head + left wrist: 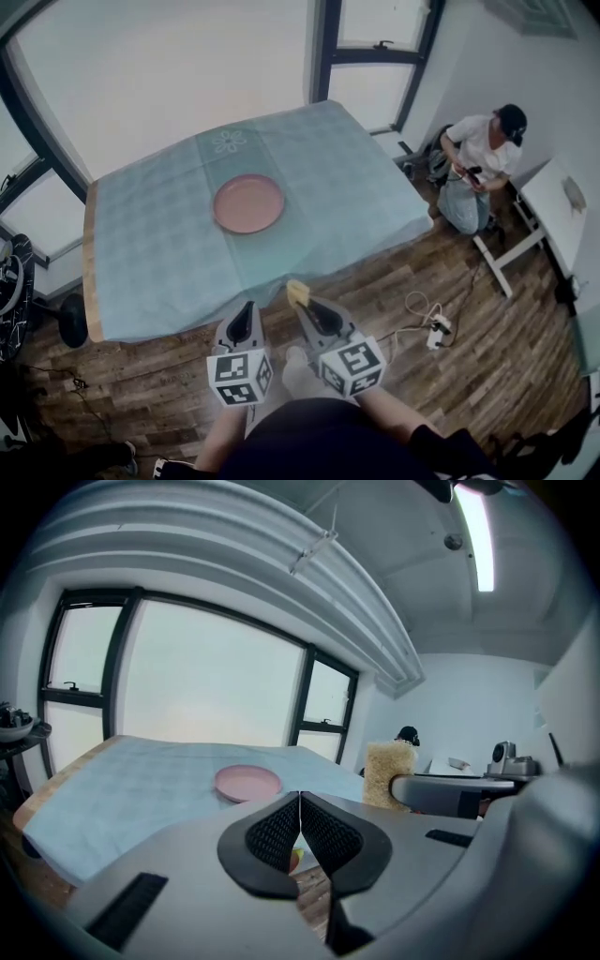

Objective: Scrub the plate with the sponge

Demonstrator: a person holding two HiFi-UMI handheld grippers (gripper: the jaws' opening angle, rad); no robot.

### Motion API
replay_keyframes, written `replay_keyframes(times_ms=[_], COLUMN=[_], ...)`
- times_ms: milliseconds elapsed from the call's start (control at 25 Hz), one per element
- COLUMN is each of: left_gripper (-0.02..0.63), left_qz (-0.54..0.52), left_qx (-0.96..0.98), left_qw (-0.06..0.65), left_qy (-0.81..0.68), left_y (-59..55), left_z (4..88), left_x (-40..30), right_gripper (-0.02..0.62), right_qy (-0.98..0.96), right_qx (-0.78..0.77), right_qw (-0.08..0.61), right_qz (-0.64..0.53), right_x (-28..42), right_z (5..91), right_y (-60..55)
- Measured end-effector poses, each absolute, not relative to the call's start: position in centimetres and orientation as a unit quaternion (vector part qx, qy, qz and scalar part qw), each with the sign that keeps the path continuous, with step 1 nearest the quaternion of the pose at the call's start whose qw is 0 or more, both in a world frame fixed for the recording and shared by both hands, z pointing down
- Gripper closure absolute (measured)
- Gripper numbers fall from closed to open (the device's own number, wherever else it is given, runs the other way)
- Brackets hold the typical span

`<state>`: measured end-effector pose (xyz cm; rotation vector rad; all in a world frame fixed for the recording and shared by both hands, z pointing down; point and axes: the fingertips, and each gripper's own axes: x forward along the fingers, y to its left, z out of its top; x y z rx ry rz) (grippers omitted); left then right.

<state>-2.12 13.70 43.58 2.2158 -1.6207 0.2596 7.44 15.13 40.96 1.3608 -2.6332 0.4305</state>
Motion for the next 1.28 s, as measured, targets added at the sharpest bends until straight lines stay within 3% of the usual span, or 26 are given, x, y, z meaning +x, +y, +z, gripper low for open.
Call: replay_keyframes(times_ms=[600,1280], left_gripper=[0.592,0.591], left_qz=[0.096,0.146], left_qx=[0.762,0.729], left_qw=[0.199,0.231], left_qy=[-0.609,-0.628], left_y=[0.7,-10.1], left_z=[44.8,51.4], left_x=[-3.4,-11.7], right_gripper=[0.538,0.538], right_qy=[-0.896,-0.889], right_qx=[0.411,0.405], right_qw=[0.08,0.137], right_qz=[0.145,0.166], right_x=[6.3,2.6], right_z=[42.6,46.6], right_y=[1.1,-10.5])
